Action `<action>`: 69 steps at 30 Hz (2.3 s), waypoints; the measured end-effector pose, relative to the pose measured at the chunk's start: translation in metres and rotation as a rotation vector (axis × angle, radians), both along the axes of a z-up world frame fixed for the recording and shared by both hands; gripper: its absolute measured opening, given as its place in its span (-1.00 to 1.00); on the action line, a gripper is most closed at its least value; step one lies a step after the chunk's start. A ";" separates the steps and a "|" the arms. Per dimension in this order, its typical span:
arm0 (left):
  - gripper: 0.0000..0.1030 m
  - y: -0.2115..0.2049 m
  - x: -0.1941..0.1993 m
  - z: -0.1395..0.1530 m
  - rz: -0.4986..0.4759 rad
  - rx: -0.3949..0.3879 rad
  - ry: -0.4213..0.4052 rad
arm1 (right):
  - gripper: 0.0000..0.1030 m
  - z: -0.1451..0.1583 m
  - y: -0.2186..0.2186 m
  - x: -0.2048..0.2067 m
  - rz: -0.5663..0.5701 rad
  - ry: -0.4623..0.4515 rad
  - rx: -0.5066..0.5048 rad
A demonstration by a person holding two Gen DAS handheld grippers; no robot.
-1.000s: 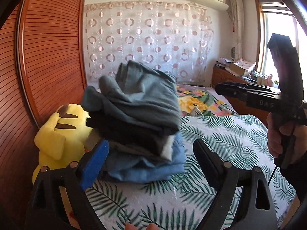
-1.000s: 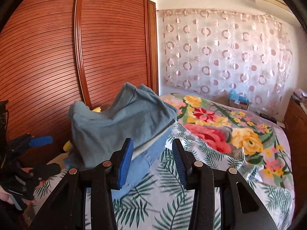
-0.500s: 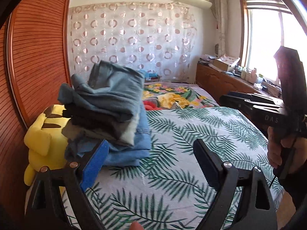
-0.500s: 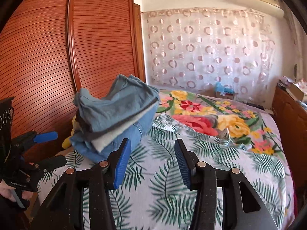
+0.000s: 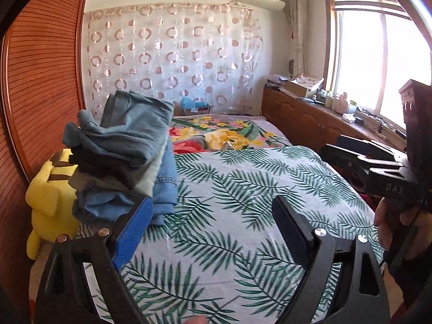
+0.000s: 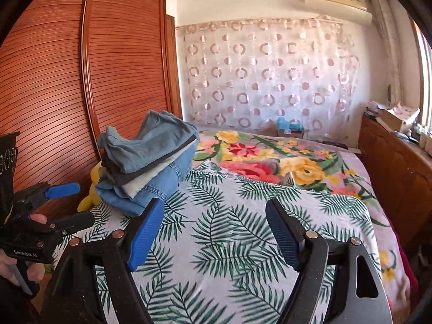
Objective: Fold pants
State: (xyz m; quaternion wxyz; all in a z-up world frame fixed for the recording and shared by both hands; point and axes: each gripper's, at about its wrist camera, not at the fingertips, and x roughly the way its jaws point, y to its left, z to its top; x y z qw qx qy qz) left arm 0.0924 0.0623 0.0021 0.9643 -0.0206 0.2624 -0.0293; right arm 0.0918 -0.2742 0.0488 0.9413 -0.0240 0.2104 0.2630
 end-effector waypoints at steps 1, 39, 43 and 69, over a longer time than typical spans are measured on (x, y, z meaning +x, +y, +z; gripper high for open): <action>0.75 -0.002 -0.002 0.000 -0.004 -0.004 -0.001 | 0.62 -0.001 -0.002 -0.003 -0.014 0.003 0.001; 0.75 -0.056 -0.050 0.058 0.002 0.031 -0.115 | 0.68 0.028 -0.017 -0.133 -0.229 -0.090 0.065; 0.75 -0.052 -0.052 0.059 0.011 0.029 -0.121 | 0.68 0.018 -0.019 -0.138 -0.226 -0.095 0.060; 0.75 -0.051 -0.053 0.059 0.012 0.032 -0.122 | 0.68 0.017 -0.035 -0.129 -0.230 -0.103 0.056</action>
